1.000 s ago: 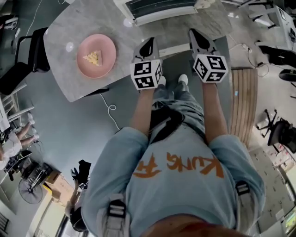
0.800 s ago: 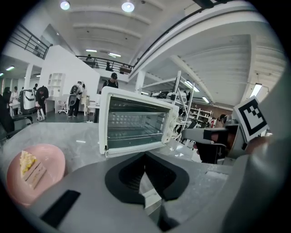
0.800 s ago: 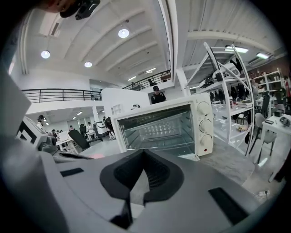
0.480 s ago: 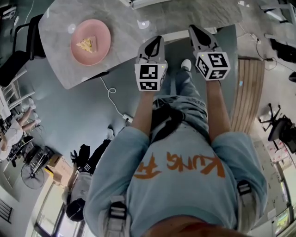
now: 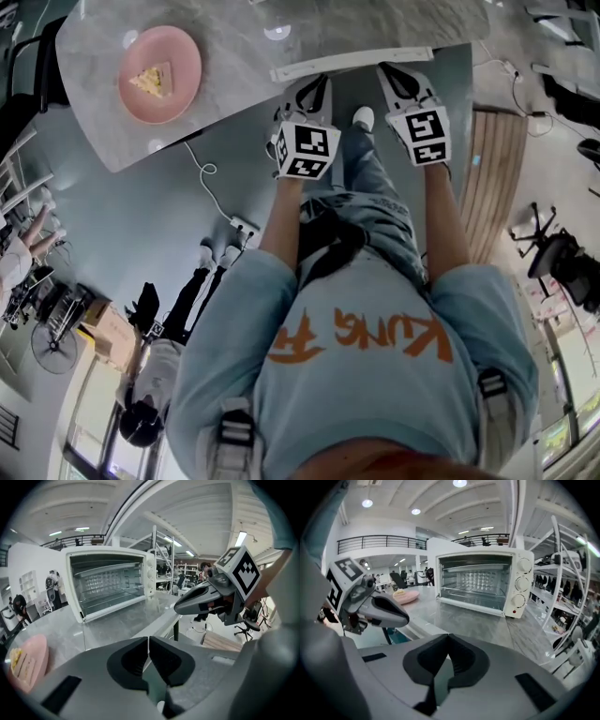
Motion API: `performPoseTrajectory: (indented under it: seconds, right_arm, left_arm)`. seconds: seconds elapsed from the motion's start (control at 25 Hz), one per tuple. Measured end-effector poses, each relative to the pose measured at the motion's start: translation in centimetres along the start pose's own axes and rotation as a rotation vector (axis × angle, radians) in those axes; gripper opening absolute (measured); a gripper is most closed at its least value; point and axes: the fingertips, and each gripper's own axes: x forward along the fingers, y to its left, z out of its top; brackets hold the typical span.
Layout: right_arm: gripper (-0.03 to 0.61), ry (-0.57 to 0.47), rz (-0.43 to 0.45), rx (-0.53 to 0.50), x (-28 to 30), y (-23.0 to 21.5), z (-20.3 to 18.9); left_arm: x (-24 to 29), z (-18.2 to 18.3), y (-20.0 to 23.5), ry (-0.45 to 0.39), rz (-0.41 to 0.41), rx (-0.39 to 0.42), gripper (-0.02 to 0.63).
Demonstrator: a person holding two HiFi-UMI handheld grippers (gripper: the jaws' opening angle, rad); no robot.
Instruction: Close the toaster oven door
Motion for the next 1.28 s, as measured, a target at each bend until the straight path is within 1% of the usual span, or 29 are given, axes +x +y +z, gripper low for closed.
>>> performPoseTrajectory:
  seconds: [0.12,0.2,0.36,0.52,0.56,0.64,0.88,1.08,1.28]
  right_arm:
    - [-0.002,0.062,0.026,-0.086,0.5,0.3,-1.9]
    - [-0.002,0.101,0.039,-0.130,1.0,0.5,-3.1]
    - [-0.002,0.150,0.047,-0.207,2.0,0.6,-4.4]
    - [-0.002,0.192,0.032,-0.358,2.6,0.8,-5.2]
    - [-0.002,0.199,0.026,-0.383,2.7,0.8,-5.3]
    - [0.003,0.206,0.019,-0.403,2.9,0.8,-5.3]
    - [0.014,0.210,0.017,-0.444,2.9,0.9,-5.0]
    - [0.007,0.220,-0.020,-0.526,2.6,0.7,-4.8]
    - [0.017,0.202,-0.065,-0.557,2.4,0.6,-4.0]
  left_arm:
    - [0.6,-1.0,-0.7,0.053,0.002,0.073,0.002]
    - [1.1,-2.1,-1.1,0.094,-0.002,0.101,0.002]
    - [1.6,-3.6,-0.7,0.146,0.025,0.109,0.002]
    - [1.6,-3.9,-0.1,0.162,0.064,0.120,0.003]
    - [1.6,-3.9,0.0,0.163,0.072,0.120,0.003]
    - [1.6,-3.8,0.3,0.166,0.084,0.131,0.003]
    - [1.4,-2.9,0.7,0.179,0.093,0.205,0.003]
    - [1.1,-2.6,0.5,0.180,0.120,0.256,0.003]
    - [0.6,-2.0,0.8,0.156,0.158,0.298,0.003]
